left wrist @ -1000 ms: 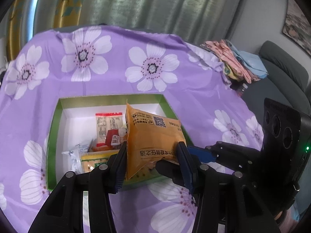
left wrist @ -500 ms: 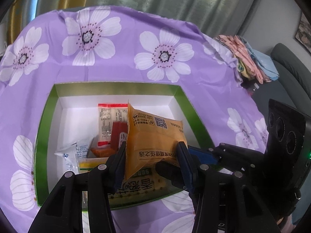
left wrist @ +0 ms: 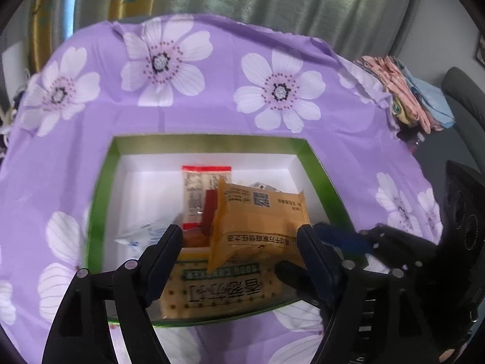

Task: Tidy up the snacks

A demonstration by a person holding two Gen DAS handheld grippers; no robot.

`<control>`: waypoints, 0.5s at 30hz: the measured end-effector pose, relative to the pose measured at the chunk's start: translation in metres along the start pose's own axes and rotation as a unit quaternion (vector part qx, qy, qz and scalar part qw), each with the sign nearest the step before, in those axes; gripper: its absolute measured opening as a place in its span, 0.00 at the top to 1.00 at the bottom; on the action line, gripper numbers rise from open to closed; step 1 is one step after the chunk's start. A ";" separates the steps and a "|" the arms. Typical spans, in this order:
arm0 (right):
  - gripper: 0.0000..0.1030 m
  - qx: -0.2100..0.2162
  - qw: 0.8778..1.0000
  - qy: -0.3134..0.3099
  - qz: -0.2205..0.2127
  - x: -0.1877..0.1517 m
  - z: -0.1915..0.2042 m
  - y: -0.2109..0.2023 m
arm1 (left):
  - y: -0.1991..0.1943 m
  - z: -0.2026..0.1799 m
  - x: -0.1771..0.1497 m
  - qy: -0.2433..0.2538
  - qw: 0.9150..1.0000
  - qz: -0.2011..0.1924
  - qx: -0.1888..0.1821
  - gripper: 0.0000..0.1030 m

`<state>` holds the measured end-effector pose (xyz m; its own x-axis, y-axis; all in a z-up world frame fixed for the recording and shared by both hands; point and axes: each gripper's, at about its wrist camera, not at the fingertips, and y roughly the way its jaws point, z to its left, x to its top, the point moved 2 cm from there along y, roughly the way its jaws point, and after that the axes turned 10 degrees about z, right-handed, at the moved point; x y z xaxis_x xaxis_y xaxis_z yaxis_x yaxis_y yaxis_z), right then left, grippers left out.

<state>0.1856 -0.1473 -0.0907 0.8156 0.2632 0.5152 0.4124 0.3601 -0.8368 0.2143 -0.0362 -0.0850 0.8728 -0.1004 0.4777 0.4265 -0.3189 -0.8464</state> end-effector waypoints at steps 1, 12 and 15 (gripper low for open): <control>0.41 -0.003 1.000 0.000 -0.002 0.000 0.000 -0.004 | -0.004 0.000 0.000 0.000 1.000 -0.003 0.003 0.24; 0.01 -0.054 0.998 -0.001 -0.027 0.004 0.013 -0.046 | -0.049 0.003 -0.003 -0.003 0.998 -0.036 0.059 0.04; 0.00 -0.056 0.998 -0.008 -0.029 0.006 0.021 -0.059 | -0.063 0.003 -0.005 -0.006 0.996 -0.037 0.076 0.03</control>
<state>0.1578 -0.1484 -0.0350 0.7828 0.2599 0.5653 0.5023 0.2723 -0.8207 0.1840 -0.0128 -0.0349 0.8396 -0.0694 0.5387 0.5207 -0.1794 -0.8347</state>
